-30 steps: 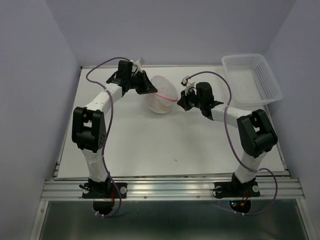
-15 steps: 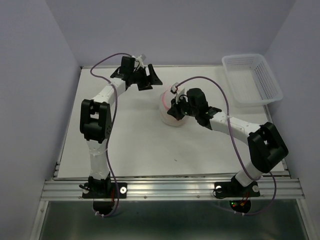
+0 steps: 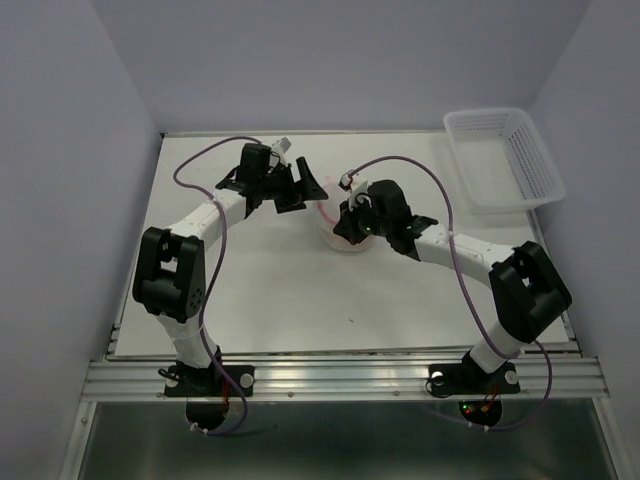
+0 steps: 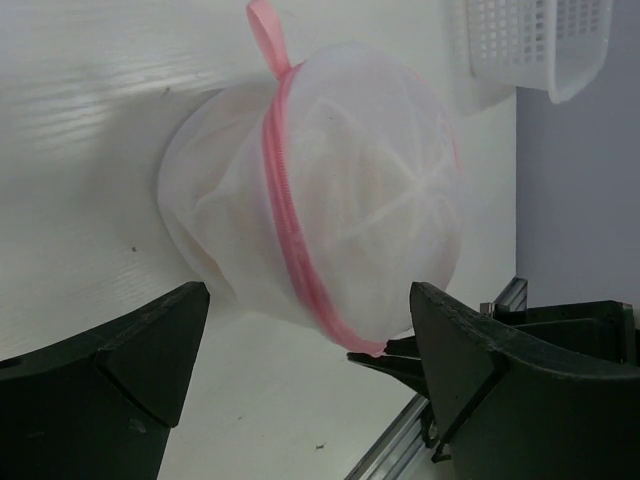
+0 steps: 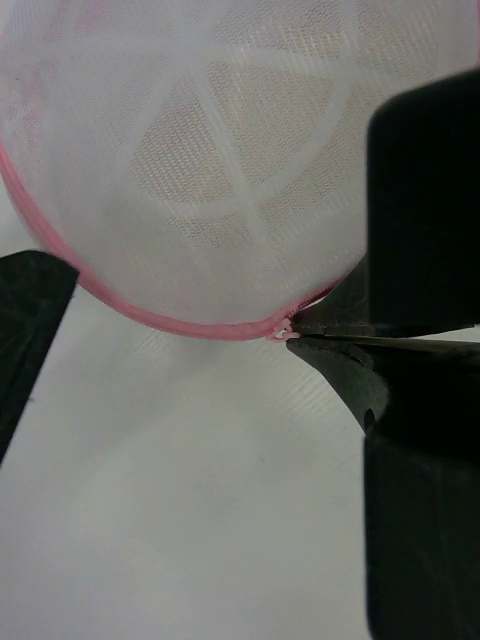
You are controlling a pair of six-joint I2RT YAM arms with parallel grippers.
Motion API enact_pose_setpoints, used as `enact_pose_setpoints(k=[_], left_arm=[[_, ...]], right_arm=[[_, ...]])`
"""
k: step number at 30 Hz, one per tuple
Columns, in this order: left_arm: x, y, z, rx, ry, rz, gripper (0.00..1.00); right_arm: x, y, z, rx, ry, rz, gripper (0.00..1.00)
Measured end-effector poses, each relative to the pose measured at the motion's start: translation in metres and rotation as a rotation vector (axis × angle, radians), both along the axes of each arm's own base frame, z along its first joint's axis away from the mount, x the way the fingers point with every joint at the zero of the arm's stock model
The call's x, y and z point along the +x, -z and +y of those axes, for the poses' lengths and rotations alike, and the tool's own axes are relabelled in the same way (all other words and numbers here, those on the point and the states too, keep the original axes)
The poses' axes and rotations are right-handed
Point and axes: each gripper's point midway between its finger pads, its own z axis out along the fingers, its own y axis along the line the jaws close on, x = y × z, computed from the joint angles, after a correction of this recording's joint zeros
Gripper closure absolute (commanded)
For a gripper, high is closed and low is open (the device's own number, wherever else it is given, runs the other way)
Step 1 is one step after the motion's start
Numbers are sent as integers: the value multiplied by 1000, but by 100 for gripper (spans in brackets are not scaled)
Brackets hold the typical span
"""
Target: Unzip the laundry bag and remove the bra
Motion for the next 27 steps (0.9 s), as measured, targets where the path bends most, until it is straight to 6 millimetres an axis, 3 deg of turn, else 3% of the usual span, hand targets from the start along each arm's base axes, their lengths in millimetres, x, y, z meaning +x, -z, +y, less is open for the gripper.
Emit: enact_pose_setpoints(k=[4,8,11,12,13,18,27], left_arm=[[-12,-4,-27,-35,32,1,18],[-21,2,-39,-69,26,39,29],[-25,7,-43,-83,15,70,68],[-24,6,-44,-89,12,71,90],[-23,5,-46,-99,6,74,100],[-23,-1,-54,-130,16,65,100],[-16,-12,-50,-152,45,58,100]], right_arm=[[-2,0,2,-2,-2,-1,99],[-1,0,2,0,6,2,99],[-2,0,3,-1,9,2,99],[-2,0,3,-1,9,3,99],[-3,0,4,-1,10,3,99],[0,1,2,-7,37,4,99],[1,1,-21,-27,141,3,99]])
